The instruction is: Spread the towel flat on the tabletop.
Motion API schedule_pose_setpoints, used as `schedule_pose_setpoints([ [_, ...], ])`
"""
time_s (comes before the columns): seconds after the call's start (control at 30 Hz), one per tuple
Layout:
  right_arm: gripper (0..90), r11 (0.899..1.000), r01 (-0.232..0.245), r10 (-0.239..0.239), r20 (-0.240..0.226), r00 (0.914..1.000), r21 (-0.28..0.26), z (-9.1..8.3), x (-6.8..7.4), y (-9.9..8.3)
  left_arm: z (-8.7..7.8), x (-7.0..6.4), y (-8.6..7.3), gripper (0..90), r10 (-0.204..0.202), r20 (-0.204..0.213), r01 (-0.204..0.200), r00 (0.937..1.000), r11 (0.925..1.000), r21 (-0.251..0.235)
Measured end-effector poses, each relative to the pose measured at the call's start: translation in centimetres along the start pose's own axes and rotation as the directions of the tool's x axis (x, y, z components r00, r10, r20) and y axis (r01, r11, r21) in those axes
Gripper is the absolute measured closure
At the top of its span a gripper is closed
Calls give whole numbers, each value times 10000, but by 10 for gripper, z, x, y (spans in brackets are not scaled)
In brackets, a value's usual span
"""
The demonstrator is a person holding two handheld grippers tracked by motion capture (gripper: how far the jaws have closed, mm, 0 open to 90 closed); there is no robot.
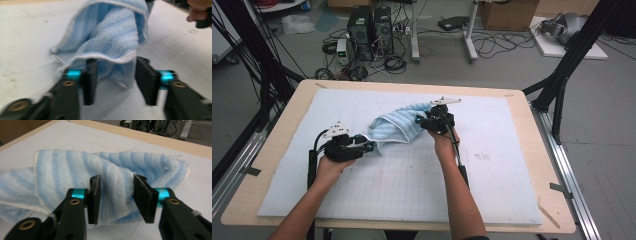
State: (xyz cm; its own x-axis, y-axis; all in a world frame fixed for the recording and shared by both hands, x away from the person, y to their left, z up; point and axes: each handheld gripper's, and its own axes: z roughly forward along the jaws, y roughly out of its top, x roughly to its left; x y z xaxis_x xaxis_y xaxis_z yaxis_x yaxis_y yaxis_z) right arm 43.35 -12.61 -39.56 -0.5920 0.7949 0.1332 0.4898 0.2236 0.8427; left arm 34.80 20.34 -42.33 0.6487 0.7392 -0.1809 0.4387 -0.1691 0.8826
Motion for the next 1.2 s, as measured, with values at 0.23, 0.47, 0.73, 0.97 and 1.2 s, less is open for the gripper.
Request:
schedule_pose_setpoints([
  [0.23, 525, 9981, -18, 31, 214, 9998, -622, -30, -7, -6, 6, -19, 18, 406, 1108, 343, -1090, 9933, 9929, -486],
  [0.47, 510, 9983, -308, 330, 446, 9985, -497, -55, -23, -36, 25, -39, 24, 374, 1613, 850, -1594, 9832, 9868, -290],
  [0.73, 489, 9983, -553, 560, 404, 9976, -184, -62, -31, -51, 53, -47, 26, 321, 1888, 306, -1906, 9815, 9786, 774],
  [0.97, 486, 9987, 88, -106, 350, 9993, 500, -52, -20, -52, 55, -32, 28, 782, 1333, -557, -1298, 9895, 9895, 631],
  [1.2, 519, 9908, 700, -711, 60, 9974, 1157, -36, -9, -55, 34, -8, 33, 789, -1169, -909, 1089, 9890, 9901, -887],
])
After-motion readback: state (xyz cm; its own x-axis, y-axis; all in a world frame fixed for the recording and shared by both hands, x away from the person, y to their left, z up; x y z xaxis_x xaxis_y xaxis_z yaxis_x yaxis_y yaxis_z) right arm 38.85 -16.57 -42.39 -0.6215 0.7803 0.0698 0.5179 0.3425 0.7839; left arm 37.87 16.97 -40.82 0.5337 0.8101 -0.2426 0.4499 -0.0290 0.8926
